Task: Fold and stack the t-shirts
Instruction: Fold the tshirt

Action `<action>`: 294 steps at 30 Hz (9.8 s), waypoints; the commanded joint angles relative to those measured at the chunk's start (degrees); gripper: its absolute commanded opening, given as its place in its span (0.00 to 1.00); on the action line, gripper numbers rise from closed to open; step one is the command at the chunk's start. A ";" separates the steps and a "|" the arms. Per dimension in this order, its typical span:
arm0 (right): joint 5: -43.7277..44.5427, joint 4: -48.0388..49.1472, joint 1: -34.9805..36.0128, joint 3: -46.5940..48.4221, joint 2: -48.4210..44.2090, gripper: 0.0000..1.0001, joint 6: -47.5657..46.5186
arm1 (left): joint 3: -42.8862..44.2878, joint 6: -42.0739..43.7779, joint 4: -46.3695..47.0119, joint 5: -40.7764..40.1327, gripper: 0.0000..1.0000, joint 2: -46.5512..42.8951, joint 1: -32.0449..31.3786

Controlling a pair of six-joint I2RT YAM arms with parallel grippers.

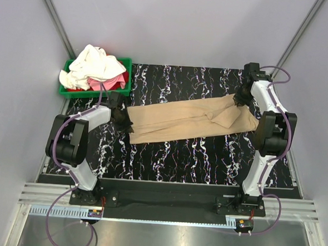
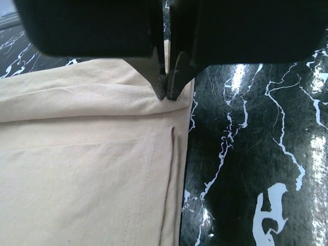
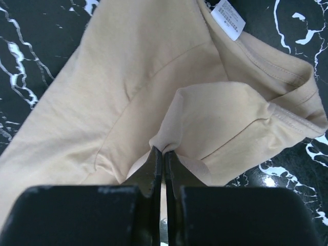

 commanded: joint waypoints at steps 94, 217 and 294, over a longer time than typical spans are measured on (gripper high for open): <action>5.44 -0.07 0.80 7.30 5.45 0.06 -6.60 | 13.35 2.31 -4.50 -8.37 0.36 -0.42 -1.15; -19.43 24.24 -13.44 -33.47 -15.38 0.55 4.73 | 13.00 8.29 -7.67 3.49 0.52 -15.36 -18.20; -21.37 22.52 -13.53 -18.01 0.00 0.52 18.10 | 43.42 -30.12 35.05 9.65 0.49 38.87 -34.72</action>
